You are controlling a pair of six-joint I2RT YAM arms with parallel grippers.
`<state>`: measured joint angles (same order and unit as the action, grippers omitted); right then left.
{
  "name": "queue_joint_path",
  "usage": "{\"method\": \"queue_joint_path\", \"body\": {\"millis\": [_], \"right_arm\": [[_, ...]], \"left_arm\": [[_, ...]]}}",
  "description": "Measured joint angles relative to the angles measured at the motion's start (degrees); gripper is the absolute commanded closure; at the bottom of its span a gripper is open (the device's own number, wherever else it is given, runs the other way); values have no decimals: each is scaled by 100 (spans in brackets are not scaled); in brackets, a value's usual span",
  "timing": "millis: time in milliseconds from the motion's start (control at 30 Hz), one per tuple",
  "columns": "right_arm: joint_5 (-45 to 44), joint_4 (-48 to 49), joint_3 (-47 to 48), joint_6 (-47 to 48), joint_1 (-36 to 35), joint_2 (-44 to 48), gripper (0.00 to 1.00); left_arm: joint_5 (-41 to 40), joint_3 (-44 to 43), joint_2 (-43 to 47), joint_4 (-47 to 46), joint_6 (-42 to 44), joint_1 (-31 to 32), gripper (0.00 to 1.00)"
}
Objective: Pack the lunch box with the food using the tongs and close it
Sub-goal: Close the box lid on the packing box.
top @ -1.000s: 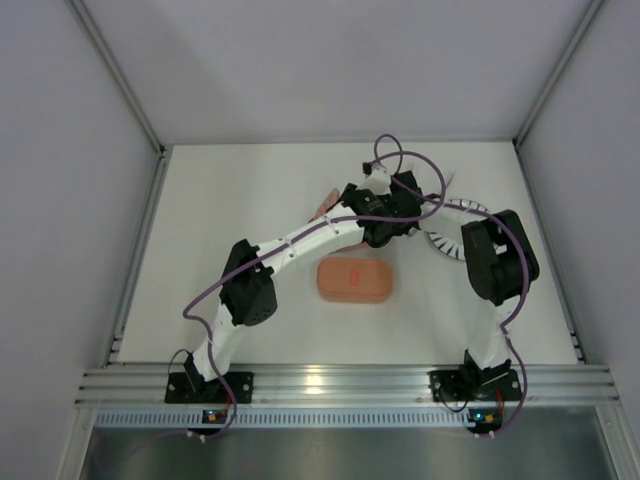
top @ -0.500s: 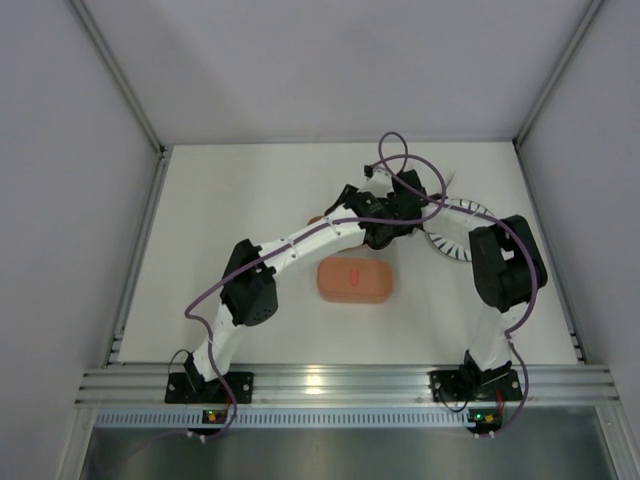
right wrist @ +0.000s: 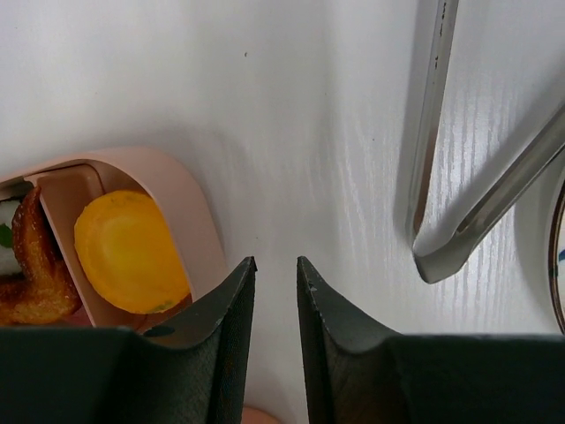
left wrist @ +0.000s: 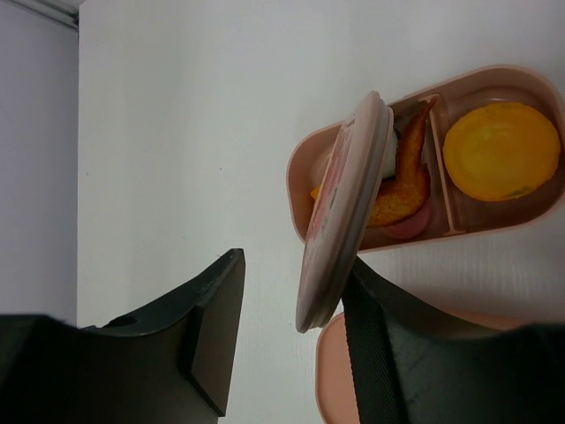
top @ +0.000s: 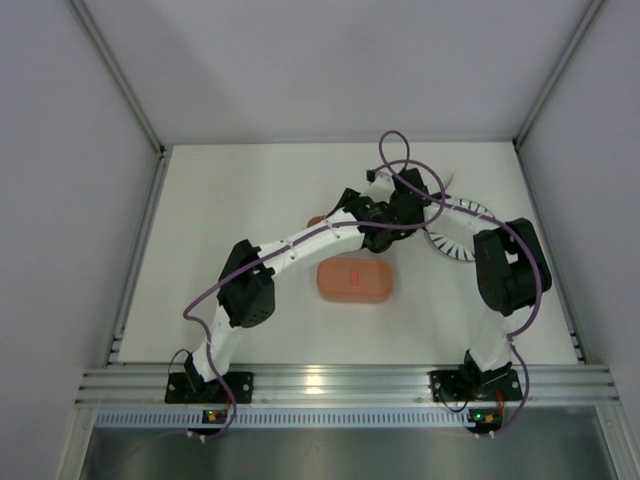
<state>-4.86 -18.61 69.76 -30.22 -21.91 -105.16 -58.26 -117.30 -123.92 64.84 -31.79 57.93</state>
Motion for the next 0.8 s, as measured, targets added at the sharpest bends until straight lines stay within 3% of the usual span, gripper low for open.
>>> {"method": "queue_joint_path", "body": {"millis": [800], "right_arm": [[-267,-352,-186,59,22,374,75]], "left_arm": [[1237,1567,697,-1456,13,286,39]]}}
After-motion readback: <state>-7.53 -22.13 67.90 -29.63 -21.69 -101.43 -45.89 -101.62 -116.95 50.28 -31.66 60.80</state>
